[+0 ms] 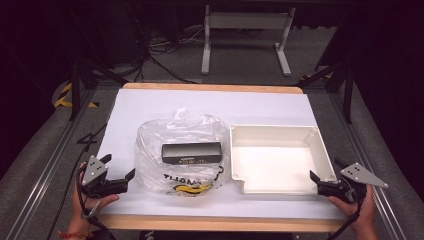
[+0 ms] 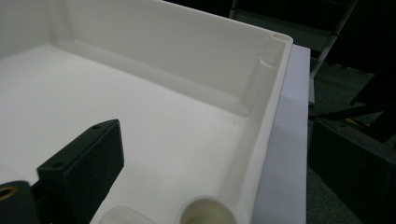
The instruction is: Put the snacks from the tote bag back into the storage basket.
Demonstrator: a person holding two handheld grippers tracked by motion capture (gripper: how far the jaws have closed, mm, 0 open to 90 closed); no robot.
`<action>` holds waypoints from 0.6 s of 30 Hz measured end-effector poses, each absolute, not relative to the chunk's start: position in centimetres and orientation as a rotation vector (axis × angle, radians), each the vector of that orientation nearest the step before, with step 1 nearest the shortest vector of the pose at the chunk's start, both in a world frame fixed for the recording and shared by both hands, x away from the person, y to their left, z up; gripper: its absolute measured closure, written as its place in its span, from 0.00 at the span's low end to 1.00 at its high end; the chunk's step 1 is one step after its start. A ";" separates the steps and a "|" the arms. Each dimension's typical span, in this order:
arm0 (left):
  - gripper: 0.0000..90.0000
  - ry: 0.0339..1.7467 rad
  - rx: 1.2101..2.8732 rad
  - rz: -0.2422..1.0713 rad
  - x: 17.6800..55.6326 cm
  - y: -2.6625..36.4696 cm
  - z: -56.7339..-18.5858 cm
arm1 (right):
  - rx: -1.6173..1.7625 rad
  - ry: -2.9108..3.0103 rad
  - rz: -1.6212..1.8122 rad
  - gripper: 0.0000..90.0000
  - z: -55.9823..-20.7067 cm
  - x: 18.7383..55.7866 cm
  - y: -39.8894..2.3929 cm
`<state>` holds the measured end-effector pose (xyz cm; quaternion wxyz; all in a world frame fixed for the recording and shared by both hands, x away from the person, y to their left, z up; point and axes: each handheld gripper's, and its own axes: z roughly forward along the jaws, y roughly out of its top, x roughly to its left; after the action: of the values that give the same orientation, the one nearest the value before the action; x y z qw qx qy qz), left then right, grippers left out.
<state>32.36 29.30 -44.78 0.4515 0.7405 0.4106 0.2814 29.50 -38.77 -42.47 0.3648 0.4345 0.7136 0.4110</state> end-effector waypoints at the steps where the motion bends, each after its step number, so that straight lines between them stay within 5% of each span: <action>1: 0.06 1.012 1.832 0.694 32.3 29.2 -44.8 | 1.120 1.834 1.062 0.05 -42.5 29.5 -38.9; 18: 0.06 1.002 1.840 0.711 31.8 29.2 -44.8 | 1.088 1.780 1.077 0.05 -40.7 29.0 -39.2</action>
<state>31.80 29.18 -44.78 0.4480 0.7435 0.4047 0.2875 28.98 -39.16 -40.71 0.3866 0.4273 0.6992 0.4231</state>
